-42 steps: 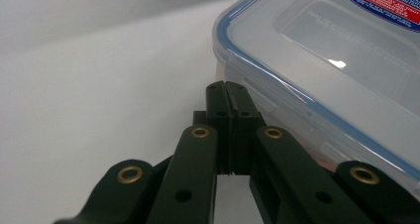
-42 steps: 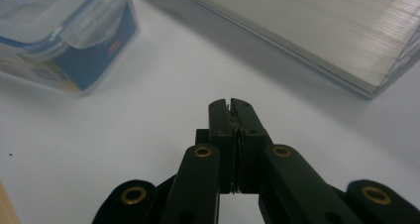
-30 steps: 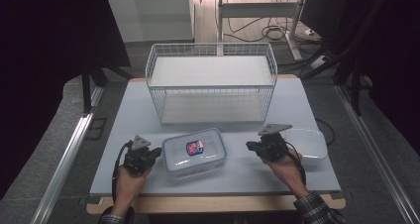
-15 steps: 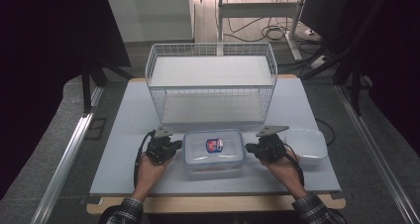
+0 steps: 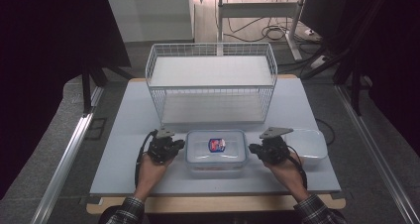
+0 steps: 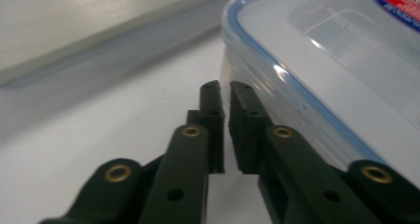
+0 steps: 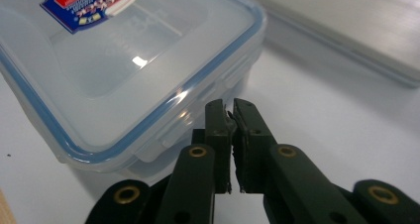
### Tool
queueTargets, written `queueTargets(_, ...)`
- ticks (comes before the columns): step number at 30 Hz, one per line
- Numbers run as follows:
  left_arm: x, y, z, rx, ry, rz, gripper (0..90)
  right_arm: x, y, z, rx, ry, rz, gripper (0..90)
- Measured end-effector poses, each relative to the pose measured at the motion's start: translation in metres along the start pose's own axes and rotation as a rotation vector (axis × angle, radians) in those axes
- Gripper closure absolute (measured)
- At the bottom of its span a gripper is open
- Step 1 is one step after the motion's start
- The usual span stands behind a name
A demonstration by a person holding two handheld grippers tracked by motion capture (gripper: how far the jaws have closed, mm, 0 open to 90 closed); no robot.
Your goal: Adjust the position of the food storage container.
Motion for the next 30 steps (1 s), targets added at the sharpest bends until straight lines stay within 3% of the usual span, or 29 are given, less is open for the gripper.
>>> queueTargets(3,0.002,-0.009,0.004,-0.015,0.005,-0.013,75.0,-0.002,-0.005,0.001,-0.015,-0.002,0.019,80.4)
queueTargets(4,0.003,-0.012,0.006,-0.014,0.013,-0.021,65.8,-0.003,-0.009,0.002,-0.033,0.001,0.03,75.9)
queueTargets(5,0.003,-0.016,0.008,-0.018,0.016,-0.029,65.8,-0.003,-0.009,0.002,-0.033,0.001,0.03,75.9)
queueTargets(6,0.003,-0.019,0.012,-0.017,0.017,-0.029,59.3,-0.003,-0.013,0.004,-0.048,0.001,0.038,71.1)
queueTargets(8,0.001,-0.026,0.018,-0.021,0.011,-0.015,56.5,-0.003,-0.015,0.004,-0.056,0.0,0.038,68.6)
queueTargets(11,-0.006,-0.032,0.025,-0.025,0.017,0.016,45.1,0.003,-0.023,0.006,-0.087,-0.007,0.026,60.1)
queueTargets(14,-0.01,-0.033,0.027,-0.025,0.031,0.015,39.3,0.006,-0.027,0.006,-0.101,-0.007,0.016,55.7)
queueTargets(15,-0.012,-0.033,0.029,-0.02,0.044,0.015,32.3,0.01,-0.03,0.006,-0.117,-0.01,0.006,49.2)
queueTargets(21,-0.017,-0.038,0.04,-0.017,0.077,0.008,20.8,0.018,-0.034,0.008,-0.132,-0.02,-0.02,37.1)
queueTargets(30,-0.012,-0.039,0.048,-0.005,0.064,0.0,11.5,0.024,-0.029,0.009,-0.126,-0.041,-0.041,27.3)
Point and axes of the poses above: each handheld gripper's, and its own axes: y roughly forward along the jaws, z roughly out of its underside, x roughly to its left, the point moved 8 cm from there along y, roughly forward along the jaws, and after that the axes turned 9 degrees about x, right-handed, at the moved point
